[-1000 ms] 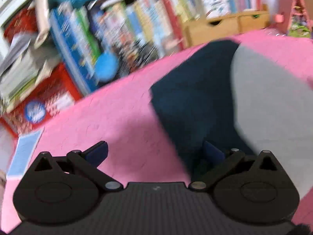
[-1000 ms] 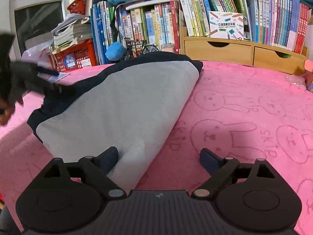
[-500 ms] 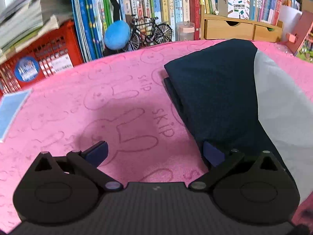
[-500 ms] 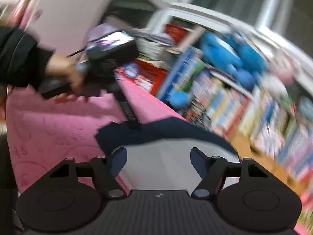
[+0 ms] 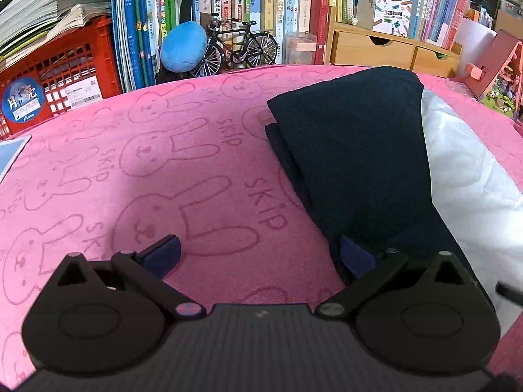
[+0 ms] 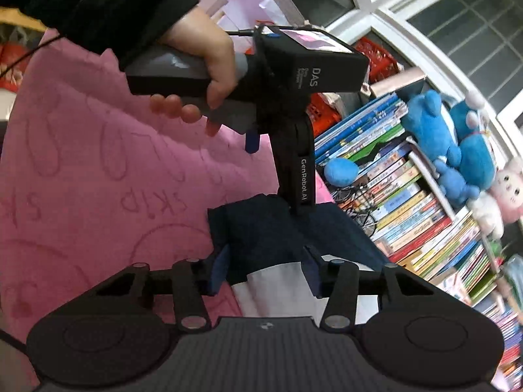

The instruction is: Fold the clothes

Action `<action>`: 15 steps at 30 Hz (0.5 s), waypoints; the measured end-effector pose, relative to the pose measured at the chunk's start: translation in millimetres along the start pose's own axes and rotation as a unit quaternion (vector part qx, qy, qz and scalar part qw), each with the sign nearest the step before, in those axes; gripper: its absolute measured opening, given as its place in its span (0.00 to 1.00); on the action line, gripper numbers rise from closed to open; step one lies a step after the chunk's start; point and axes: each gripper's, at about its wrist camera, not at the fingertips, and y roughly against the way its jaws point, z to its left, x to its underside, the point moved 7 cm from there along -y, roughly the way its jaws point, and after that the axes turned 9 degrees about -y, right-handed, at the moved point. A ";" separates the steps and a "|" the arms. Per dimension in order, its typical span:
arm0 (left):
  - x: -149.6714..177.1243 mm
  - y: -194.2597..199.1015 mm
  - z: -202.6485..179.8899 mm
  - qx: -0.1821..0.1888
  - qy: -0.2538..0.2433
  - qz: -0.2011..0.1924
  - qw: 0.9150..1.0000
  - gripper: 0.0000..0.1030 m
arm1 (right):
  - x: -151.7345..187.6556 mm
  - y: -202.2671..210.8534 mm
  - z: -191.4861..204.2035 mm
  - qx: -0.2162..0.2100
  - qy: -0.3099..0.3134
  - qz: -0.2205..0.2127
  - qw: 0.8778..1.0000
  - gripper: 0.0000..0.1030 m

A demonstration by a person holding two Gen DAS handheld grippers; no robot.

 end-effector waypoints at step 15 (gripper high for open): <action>-1.1 -9.2 7.0 0.026 0.001 0.015 1.000 1.00 | -21.8 -58.6 4.7 0.063 0.039 0.006 0.997 0.23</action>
